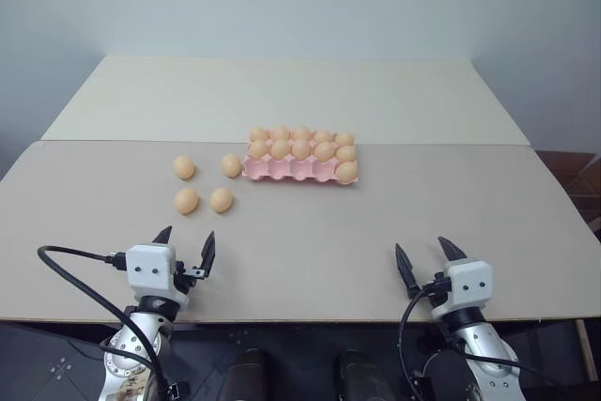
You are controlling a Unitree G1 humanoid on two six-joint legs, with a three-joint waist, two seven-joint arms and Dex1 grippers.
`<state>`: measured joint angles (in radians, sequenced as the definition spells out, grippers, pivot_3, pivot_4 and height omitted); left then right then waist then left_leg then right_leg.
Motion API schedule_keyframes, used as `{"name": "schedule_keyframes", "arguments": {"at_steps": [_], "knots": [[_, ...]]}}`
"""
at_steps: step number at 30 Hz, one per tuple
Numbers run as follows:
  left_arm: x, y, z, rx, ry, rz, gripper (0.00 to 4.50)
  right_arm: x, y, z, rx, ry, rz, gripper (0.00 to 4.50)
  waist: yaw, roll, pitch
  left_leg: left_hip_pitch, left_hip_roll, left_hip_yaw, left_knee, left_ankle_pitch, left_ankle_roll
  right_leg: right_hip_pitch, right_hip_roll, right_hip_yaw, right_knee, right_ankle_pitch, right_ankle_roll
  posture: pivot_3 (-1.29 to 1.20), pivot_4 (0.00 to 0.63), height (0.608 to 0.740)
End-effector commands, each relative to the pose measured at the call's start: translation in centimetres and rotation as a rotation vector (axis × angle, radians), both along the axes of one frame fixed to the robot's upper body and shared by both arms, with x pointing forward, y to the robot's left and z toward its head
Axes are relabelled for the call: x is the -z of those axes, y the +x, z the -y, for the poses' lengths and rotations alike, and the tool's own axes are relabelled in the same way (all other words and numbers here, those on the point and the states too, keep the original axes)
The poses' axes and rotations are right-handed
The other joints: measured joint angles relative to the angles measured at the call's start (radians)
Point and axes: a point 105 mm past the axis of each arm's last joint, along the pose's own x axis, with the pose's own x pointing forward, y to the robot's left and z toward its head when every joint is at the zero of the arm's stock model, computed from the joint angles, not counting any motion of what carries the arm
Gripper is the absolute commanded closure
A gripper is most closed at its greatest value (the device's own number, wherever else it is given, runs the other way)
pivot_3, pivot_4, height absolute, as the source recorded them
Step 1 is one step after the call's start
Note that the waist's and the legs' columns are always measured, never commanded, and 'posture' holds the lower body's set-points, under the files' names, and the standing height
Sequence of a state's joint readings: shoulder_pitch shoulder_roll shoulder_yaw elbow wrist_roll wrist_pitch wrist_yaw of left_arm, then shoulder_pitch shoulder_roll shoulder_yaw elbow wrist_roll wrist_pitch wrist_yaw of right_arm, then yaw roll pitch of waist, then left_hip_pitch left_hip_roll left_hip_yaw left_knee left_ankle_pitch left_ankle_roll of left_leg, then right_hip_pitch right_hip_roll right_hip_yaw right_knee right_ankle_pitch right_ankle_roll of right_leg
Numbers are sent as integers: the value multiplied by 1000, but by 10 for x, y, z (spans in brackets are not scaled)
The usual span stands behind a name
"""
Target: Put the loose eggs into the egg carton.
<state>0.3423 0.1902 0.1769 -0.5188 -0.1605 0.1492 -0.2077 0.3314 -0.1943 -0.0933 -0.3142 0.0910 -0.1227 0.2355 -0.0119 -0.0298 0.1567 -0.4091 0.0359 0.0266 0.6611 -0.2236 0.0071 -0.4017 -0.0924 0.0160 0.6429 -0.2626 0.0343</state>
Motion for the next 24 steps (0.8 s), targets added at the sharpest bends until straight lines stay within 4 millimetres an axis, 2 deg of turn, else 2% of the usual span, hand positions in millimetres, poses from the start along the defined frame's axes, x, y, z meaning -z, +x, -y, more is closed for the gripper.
{"name": "schedule_keyframes", "arguments": {"at_steps": [1, 9, 18, 24], "knots": [[-12, -3, 1, 4, 19, 57, 410, -14, 2, 2, 0, -10, 57, 0, 0, 0, 0, 0, 0, 0, 0, 0, 0, 0, 0, 0, 0, 0, 0, 0, 150, 740], [-11, -8, 0, -39, 16, 49, 410, -12, 2, 2, -15, -15, 46, 0, 0, 0, 0, 0, 0, 0, 0, 0, 0, 0, 0, 0, 0, 0, 0, 0, 150, 740], [-2, -14, -1, -72, 6, 12, 410, -20, 3, -5, -97, -50, 72, 0, 0, 0, 0, 0, 0, 1, 0, 0, 0, 0, 0, 1, 0, 0, 0, 0, 150, 740], [1, -16, -11, -105, -28, -47, 410, -23, -1, -12, -154, -65, 76, 0, 0, 0, 0, 0, 0, 1, 0, 0, 0, 0, 0, 1, 0, 0, 0, 0, 150, 740]]}}
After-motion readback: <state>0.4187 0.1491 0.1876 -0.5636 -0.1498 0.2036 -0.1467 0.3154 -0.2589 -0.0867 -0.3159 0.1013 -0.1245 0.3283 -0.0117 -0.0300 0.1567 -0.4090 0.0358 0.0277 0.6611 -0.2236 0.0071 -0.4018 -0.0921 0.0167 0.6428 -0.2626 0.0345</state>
